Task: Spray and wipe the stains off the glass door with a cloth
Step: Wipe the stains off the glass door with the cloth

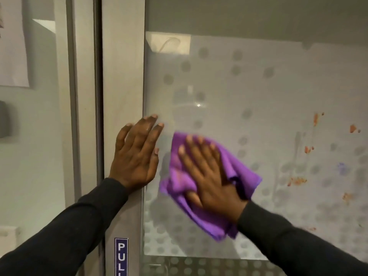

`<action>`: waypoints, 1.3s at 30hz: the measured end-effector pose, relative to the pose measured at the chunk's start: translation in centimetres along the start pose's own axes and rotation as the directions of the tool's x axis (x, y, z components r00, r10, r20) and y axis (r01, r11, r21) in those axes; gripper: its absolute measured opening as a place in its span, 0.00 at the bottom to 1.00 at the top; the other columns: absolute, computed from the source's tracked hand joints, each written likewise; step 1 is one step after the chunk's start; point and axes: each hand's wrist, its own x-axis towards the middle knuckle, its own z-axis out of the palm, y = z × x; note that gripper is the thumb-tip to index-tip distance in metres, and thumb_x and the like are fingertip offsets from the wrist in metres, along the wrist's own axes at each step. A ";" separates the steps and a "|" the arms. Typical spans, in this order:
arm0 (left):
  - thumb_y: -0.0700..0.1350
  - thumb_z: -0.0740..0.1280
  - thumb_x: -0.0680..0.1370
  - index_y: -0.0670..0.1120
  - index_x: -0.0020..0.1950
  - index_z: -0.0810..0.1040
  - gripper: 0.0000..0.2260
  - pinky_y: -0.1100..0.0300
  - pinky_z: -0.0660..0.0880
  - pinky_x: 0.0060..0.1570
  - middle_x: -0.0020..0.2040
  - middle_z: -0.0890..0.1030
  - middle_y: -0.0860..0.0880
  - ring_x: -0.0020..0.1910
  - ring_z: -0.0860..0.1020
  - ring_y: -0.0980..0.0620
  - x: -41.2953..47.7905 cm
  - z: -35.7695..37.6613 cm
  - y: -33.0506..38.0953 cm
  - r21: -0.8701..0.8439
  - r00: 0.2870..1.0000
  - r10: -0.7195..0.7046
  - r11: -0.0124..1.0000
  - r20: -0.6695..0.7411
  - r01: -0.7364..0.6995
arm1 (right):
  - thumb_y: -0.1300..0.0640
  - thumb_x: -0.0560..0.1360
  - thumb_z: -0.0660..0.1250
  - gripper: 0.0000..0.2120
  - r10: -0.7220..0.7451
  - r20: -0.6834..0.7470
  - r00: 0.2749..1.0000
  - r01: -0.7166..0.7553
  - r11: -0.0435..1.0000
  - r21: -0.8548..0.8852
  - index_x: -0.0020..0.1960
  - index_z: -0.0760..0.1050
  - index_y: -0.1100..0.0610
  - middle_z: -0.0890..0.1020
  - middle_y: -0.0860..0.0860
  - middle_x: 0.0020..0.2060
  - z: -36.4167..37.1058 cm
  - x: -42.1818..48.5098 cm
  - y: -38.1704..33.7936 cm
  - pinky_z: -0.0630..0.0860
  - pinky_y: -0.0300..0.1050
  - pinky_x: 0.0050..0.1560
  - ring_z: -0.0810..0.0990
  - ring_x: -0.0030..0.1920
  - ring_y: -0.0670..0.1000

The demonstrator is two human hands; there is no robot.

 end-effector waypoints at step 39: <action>0.47 0.59 0.79 0.43 0.77 0.63 0.27 0.47 0.50 0.77 0.78 0.64 0.40 0.78 0.58 0.43 0.0 -0.3 0.3 0.026 0.998 -0.056 0.998 0.033 0.055 | 0.59 0.86 0.58 0.20 0.092 -0.213 0.973 -0.129 0.977 -0.169 0.76 0.68 0.62 0.68 0.62 0.76 -7.0 3.5 11.4 0.60 0.61 0.77 0.64 0.77 0.66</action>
